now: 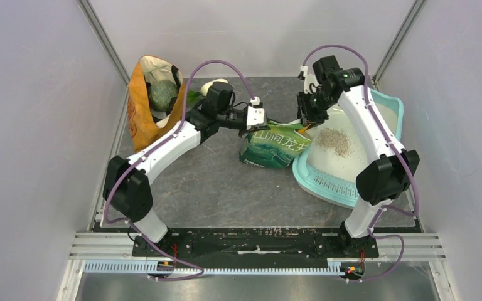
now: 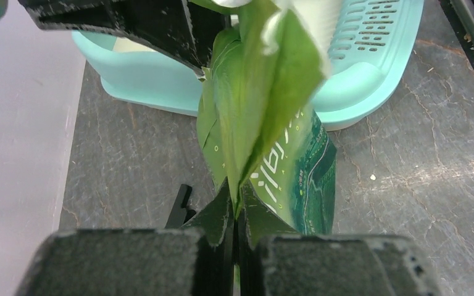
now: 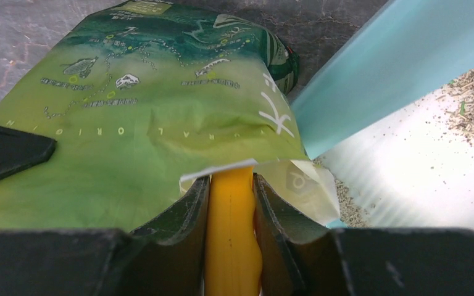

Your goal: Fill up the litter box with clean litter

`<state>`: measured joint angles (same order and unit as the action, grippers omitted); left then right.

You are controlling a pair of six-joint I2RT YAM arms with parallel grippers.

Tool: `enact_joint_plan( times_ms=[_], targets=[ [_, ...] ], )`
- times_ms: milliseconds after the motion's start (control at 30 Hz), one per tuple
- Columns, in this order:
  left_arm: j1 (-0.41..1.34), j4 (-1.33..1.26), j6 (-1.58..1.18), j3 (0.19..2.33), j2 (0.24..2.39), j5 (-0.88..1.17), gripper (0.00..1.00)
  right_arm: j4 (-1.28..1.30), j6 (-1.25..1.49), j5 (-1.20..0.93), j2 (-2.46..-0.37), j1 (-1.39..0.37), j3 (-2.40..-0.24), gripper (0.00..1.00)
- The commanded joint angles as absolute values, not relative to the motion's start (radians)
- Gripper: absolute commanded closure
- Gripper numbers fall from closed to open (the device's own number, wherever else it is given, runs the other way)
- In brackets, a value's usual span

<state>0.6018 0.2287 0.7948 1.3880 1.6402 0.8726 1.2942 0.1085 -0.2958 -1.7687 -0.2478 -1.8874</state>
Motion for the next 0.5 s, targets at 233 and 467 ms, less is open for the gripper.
enact_joint_plan(
  times_ms=[233, 467],
  targets=[
    [0.602, 0.085, 0.857, 1.388, 1.554, 0.913, 0.98, 1.172, 0.112, -0.121, -1.866, -0.359, -1.795, 1.00],
    [0.600, 0.084, 0.851, 1.382, 1.563, 0.909, 0.98, 1.069, 0.146, -0.286, -1.886, -0.368, -1.692, 1.00]
  ],
)
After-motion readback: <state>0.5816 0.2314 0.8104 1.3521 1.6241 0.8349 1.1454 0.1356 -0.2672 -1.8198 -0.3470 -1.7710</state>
